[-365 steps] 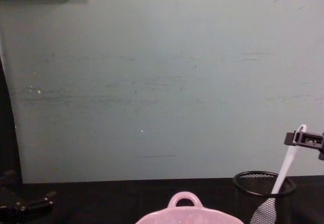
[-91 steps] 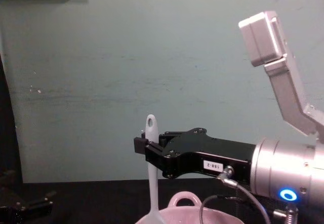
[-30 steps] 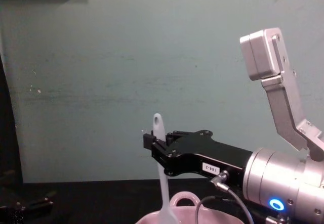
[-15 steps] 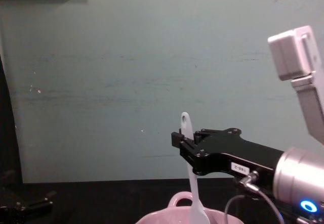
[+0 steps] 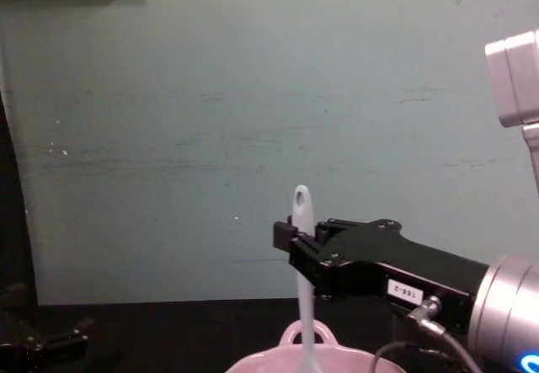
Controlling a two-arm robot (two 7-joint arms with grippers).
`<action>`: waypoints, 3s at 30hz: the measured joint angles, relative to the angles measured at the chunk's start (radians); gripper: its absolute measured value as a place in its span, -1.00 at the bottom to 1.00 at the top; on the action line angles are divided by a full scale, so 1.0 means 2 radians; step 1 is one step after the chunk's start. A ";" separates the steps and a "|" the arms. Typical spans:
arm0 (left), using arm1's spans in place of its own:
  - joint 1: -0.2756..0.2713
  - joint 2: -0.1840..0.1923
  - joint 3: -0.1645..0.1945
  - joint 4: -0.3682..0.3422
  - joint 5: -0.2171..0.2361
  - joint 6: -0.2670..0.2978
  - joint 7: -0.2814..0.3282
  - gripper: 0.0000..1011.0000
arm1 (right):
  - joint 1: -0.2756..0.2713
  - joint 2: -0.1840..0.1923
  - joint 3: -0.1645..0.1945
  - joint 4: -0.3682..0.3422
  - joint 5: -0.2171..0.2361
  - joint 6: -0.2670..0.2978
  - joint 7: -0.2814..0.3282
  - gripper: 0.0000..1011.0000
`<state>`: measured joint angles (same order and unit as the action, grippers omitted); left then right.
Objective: Use the one hand to pick up the spoon and stir the clear water in the bowl.
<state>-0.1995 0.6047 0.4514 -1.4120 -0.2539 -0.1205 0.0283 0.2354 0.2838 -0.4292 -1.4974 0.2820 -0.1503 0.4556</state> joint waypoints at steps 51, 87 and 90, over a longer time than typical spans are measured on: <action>0.000 0.000 0.000 0.000 0.000 0.000 0.000 1.00 | -0.002 -0.025 0.008 0.021 -0.051 -0.019 -0.032 -0.74; 0.000 0.000 0.000 0.000 0.000 0.000 0.000 1.00 | 0.025 -0.071 0.008 0.081 -0.077 -0.053 -0.070 -0.75; 0.000 0.000 0.000 0.000 0.000 0.000 0.000 1.00 | 0.018 -0.066 0.015 0.071 -0.077 -0.050 -0.070 -0.74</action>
<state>-0.1995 0.6047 0.4514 -1.4120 -0.2539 -0.1205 0.0283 0.2722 0.1508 -0.4002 -1.3555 0.1271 -0.2496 0.3155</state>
